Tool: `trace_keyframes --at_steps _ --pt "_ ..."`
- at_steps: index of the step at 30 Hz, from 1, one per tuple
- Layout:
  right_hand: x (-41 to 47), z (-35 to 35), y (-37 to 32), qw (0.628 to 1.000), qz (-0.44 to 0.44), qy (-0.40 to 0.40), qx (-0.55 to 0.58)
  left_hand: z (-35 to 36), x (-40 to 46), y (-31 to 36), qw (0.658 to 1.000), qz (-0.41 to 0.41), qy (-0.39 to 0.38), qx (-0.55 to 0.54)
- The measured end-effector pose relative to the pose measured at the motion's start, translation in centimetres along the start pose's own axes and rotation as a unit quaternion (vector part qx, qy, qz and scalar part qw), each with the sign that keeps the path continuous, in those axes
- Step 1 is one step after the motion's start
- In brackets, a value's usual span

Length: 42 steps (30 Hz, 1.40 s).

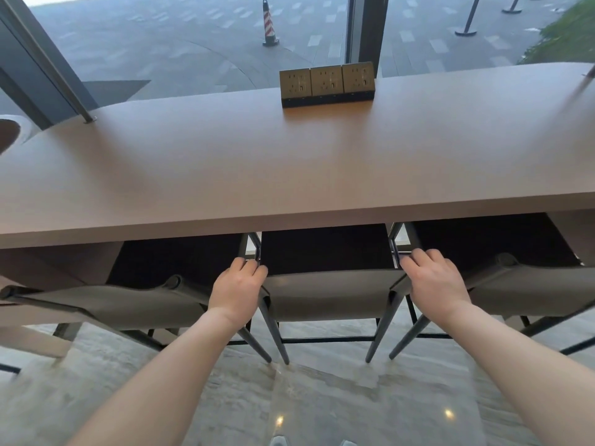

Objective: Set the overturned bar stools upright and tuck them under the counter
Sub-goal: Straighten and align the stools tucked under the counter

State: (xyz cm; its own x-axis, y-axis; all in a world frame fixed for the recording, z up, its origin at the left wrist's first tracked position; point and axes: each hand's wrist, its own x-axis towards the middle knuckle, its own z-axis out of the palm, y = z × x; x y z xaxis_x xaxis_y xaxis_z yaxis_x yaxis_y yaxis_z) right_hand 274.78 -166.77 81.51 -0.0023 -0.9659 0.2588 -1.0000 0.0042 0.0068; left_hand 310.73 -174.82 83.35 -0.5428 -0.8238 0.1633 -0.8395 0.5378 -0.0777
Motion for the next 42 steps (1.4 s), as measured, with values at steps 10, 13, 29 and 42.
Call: trace_keyframes --at_steps 10,13,29,42 --pt "0.7 -1.7 -0.7 0.998 0.002 -0.056 -0.001 -1.2 -0.7 2.0 0.997 -0.043 0.005 -0.058" --pt "0.7 -2.5 -1.4 0.998 -0.003 -0.056 0.02 -2.2 -0.2 4.2 0.989 -0.046 0.01 -0.138" --pt "-4.6 -6.2 -1.8 0.943 0.141 -0.017 0.302 -5.6 2.5 14.7 0.875 -0.036 -0.029 -0.482" --pt "-8.6 -8.3 -0.7 0.888 0.275 0.042 0.365 -6.2 2.7 17.9 0.791 -0.04 -0.081 -0.605"
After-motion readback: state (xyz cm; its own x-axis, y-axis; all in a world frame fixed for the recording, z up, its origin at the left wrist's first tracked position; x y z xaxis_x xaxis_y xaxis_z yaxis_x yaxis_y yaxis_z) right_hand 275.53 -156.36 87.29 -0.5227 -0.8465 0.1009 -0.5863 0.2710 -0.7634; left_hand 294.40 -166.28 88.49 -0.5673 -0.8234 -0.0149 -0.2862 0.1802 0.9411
